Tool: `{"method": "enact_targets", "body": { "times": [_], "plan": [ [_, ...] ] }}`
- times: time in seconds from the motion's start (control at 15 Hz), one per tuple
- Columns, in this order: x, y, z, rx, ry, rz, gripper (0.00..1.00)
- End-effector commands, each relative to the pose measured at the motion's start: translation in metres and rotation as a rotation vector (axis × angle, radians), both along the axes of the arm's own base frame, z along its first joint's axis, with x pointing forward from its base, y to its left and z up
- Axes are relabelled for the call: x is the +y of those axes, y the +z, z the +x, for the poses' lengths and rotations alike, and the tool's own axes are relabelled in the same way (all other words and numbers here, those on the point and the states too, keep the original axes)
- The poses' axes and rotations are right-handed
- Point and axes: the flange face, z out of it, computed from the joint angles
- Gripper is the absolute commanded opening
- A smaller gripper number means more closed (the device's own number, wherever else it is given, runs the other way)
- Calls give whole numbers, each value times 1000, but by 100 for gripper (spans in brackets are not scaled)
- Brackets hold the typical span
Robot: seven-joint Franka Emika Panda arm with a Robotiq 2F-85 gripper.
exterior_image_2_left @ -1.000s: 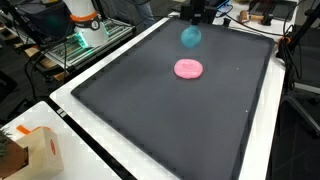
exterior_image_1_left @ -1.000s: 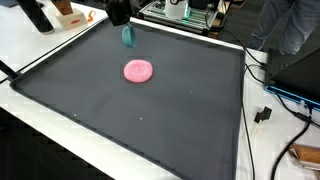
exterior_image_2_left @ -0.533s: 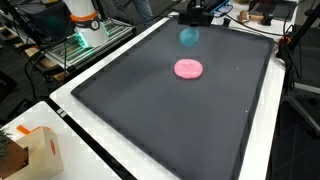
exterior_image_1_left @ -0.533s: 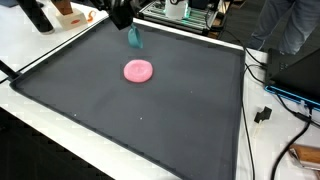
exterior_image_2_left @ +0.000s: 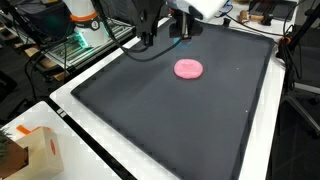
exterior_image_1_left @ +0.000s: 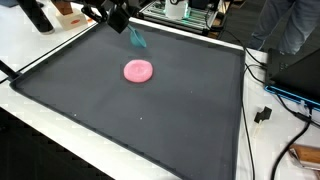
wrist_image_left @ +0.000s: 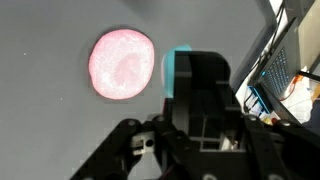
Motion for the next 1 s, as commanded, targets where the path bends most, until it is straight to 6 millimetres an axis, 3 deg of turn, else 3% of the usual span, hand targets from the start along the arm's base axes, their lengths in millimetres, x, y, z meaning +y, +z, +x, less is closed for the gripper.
{"method": "enact_targets", "body": {
  "times": [0.0, 0.33, 0.93],
  "plan": [
    [-26, -26, 5, 20, -6, 138, 25],
    [-53, -61, 9, 27, -82, 240, 25],
    [-82, -110, 1, 86, -183, 326, 25]
  ]
}}
